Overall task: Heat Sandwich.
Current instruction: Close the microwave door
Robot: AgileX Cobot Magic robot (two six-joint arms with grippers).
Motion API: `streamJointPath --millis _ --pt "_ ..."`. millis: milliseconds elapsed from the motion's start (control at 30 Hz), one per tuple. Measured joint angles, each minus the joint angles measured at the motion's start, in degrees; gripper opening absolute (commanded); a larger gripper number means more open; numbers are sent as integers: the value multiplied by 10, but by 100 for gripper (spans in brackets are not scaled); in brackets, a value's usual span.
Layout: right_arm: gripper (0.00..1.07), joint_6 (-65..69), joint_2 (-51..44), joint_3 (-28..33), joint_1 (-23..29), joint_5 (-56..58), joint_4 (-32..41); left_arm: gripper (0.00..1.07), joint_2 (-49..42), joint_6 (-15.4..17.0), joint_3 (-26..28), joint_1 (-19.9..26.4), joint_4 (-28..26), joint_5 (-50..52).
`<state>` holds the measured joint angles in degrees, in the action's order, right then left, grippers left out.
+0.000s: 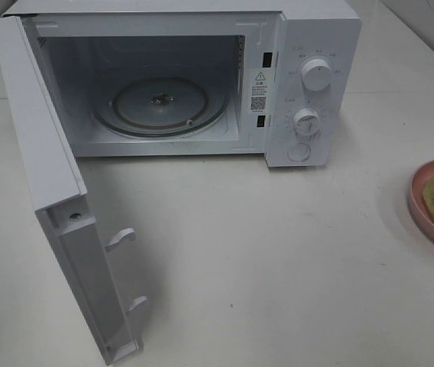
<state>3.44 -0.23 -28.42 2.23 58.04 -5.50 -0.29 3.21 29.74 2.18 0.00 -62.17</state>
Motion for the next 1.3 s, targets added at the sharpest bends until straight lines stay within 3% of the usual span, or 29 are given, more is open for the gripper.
streamJointPath --millis 933,1267,1300 --pt "73 0 0 0 0 -4 0 98 6 0 0 0 -4 0" --pt "73 0 0 0 0 -4 0 88 91 0 14 0 -14 72" --pt "73 0 0 0 0 -4 0 83 99 0 14 0 -14 79"
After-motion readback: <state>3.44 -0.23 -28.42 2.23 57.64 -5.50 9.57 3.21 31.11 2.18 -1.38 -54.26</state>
